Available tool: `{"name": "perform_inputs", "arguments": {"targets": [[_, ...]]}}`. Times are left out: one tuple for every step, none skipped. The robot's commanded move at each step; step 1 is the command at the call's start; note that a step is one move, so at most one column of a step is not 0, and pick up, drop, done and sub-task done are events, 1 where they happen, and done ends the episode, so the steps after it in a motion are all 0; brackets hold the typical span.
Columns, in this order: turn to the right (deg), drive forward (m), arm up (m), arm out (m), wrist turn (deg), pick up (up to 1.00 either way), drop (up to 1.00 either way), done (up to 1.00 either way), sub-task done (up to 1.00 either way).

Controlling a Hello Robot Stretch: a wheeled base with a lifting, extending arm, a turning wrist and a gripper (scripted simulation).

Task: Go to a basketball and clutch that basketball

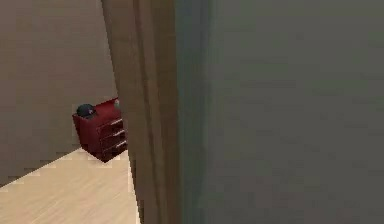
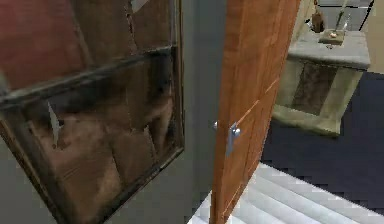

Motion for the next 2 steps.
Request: {"name": "perform_inputs", "arguments": {"targets": [[-45.0,0.0,0.0,0.0,0.0,0.0,0.0,0.0,0.0],[-3.0,0.0,0.0,0.0,0.0,0.0,0.0,0.0,0.0]]}}
